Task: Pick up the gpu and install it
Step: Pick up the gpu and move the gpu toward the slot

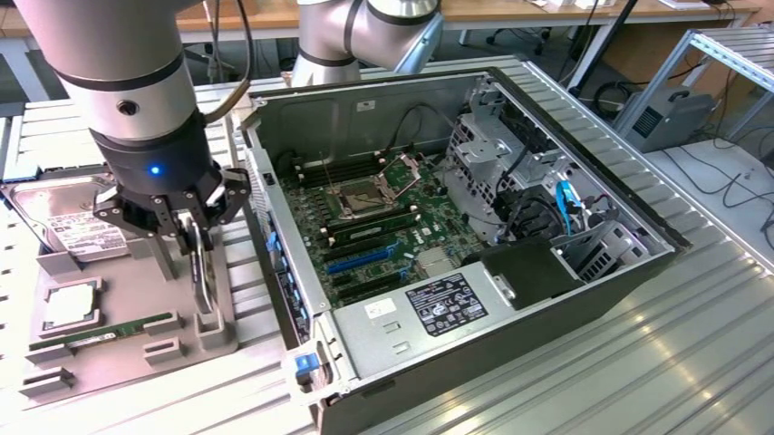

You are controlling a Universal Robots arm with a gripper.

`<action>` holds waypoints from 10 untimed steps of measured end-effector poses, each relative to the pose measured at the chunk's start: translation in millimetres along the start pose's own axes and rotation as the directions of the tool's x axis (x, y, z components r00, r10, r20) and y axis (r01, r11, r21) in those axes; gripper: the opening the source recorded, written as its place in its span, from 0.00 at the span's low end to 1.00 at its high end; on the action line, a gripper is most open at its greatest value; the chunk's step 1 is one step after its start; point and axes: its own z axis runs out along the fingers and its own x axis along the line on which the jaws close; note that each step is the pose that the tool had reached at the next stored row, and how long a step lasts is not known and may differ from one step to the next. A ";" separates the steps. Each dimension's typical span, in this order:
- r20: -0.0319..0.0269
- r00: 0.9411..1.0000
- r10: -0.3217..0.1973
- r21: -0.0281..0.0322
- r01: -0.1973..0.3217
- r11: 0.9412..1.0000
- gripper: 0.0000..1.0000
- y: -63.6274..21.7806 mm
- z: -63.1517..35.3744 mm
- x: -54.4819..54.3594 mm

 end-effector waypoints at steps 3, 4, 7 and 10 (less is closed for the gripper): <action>0.000 1.000 0.000 0.000 0.000 1.000 0.27 0.1 -2.6 -0.1; 0.000 1.000 0.000 0.000 0.000 1.000 0.27 0.2 -3.3 -0.1; 0.000 1.000 0.000 0.000 0.000 1.000 0.27 0.3 -5.4 -0.1; 0.000 1.000 0.000 0.000 0.000 1.000 0.27 0.3 -7.6 -0.2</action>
